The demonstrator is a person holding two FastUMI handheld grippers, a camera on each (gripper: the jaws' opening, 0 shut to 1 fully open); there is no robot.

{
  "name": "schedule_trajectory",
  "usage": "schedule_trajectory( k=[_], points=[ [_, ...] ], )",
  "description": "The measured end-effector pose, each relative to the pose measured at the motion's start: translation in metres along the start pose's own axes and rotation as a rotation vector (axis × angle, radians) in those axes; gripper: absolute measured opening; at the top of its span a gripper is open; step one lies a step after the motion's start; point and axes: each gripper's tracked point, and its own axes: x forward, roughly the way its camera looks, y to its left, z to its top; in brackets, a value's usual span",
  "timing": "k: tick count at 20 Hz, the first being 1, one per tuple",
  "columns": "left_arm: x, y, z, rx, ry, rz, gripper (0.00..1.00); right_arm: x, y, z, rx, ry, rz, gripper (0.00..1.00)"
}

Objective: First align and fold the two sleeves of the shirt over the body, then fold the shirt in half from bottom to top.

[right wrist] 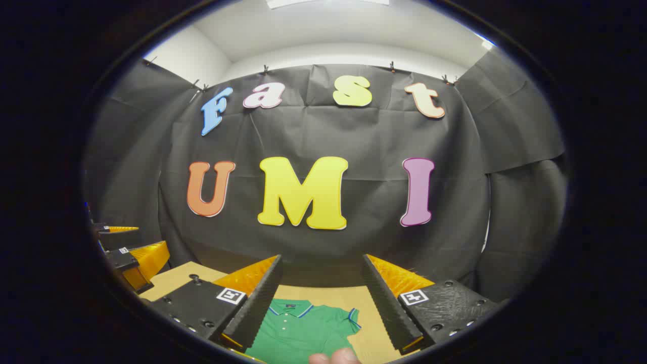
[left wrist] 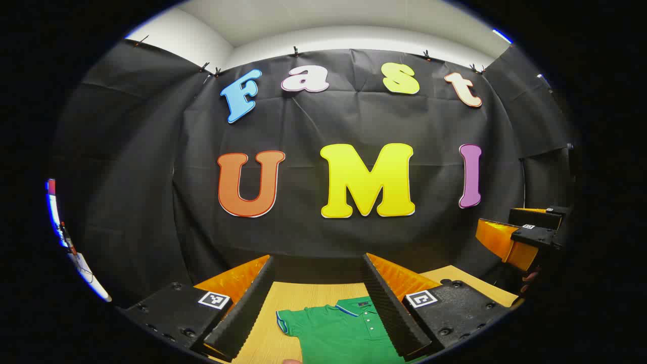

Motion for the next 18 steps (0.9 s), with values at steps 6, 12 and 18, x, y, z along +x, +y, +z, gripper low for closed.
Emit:
schedule_trajectory(
  k=[6, 12, 18],
  points=[
    [-0.001, 0.001, 0.002, 0.015, -0.003, 0.013, 1.00, 0.000, -0.001, -0.004, 0.020, 0.008, 0.008, 0.96],
    [-0.003, 0.002, 0.001, 0.013, 0.003, 0.020, 1.00, 0.000, -0.003, -0.005, 0.020, 0.009, 0.013, 0.96],
    [-0.002, -0.003, -0.006, 0.004, 0.025, 0.014, 1.00, 0.000, -0.005, -0.014, 0.008, 0.040, 0.022, 0.96]
  ],
)
